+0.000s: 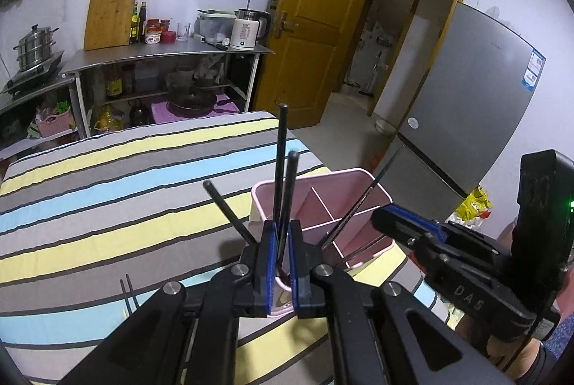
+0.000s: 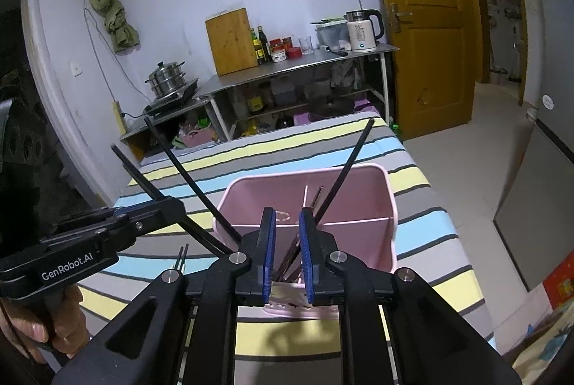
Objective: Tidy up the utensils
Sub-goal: 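Move the right gripper back to the remaining chopsticks, then lower the right gripper onto a light wooden chopstick and close on it, then lift the wooden chopstick upright with the right gripper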
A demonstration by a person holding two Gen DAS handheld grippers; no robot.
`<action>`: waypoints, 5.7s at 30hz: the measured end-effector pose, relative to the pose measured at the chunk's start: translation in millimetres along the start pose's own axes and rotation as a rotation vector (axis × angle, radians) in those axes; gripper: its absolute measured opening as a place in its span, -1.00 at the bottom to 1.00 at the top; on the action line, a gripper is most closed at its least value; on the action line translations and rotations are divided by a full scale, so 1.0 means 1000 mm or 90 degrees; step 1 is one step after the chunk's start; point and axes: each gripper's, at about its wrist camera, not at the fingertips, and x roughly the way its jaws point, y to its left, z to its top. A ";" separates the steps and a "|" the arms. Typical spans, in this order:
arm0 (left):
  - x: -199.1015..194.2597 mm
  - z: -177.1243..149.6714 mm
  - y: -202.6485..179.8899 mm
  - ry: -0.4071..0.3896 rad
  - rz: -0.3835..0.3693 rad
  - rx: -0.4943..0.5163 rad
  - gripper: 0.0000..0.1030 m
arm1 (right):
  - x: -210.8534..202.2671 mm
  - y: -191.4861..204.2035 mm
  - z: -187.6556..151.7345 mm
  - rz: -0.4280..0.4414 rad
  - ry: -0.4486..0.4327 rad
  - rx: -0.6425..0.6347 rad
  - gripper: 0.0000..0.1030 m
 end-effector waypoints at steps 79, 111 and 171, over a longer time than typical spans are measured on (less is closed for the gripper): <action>-0.003 -0.170 0.140 0.103 0.157 -0.143 -0.64 | 0.096 0.130 -0.140 0.137 0.245 -0.137 -0.63; -0.002 -0.169 0.144 0.097 0.152 -0.164 -0.59 | 0.108 0.125 -0.146 0.066 0.249 -0.171 -0.69; 0.023 -0.135 0.182 0.120 0.222 -0.122 -0.89 | 0.171 0.122 -0.099 0.033 0.251 -0.145 -0.88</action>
